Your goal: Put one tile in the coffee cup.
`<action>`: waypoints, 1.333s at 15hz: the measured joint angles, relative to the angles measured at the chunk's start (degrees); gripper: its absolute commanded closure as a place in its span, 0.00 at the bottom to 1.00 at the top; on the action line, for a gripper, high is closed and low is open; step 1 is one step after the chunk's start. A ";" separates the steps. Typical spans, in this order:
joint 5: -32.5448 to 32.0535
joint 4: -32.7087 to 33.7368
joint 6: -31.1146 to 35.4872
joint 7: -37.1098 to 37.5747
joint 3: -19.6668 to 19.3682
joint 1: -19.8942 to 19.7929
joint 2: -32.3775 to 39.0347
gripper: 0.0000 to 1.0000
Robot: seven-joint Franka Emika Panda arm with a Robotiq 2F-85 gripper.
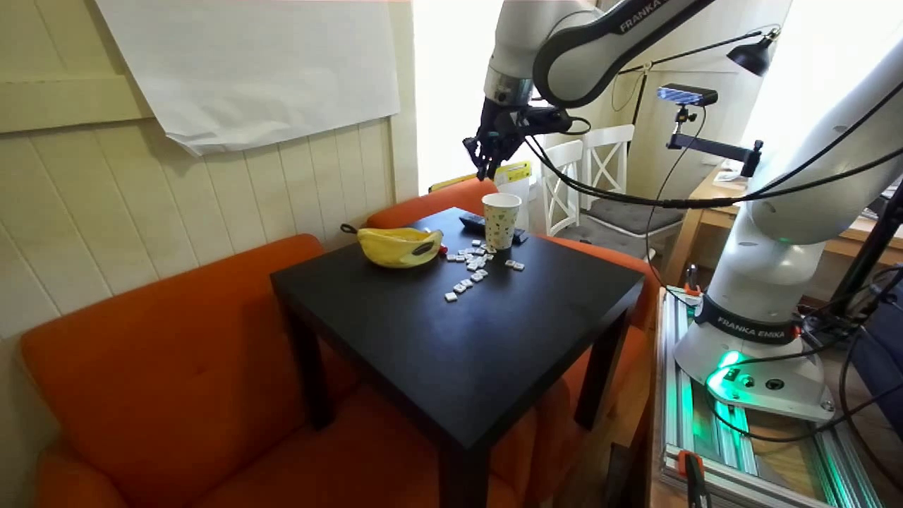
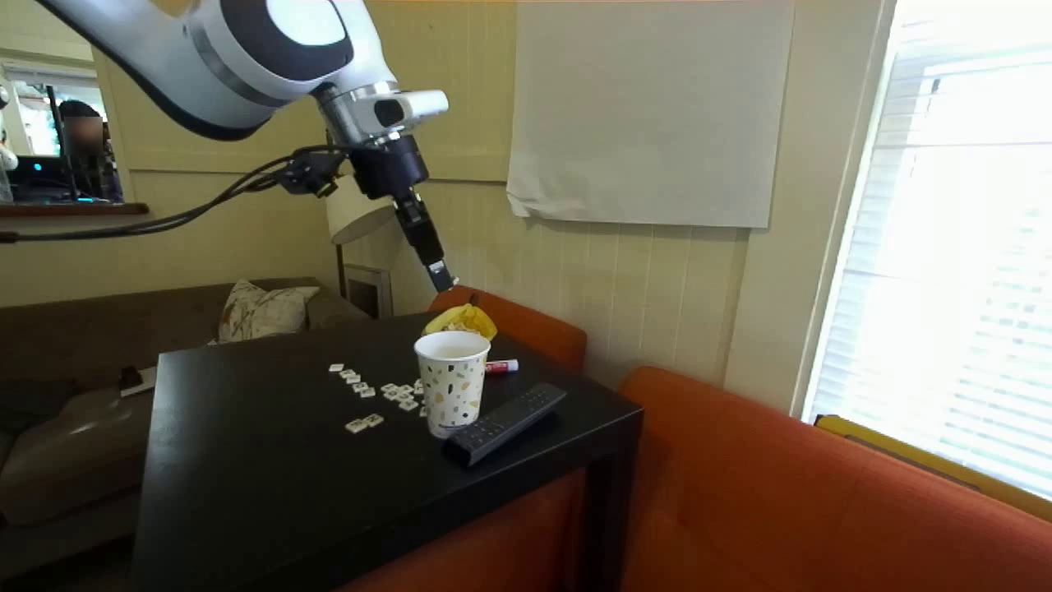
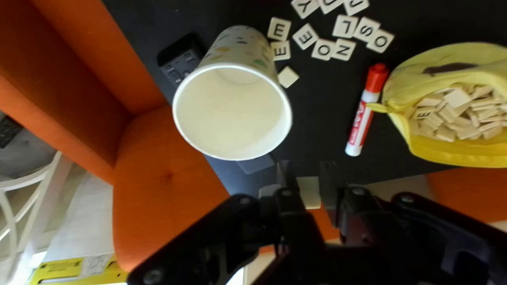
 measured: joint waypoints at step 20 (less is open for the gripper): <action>-20.17 -2.22 -7.07 22.46 -1.74 3.11 2.04 0.40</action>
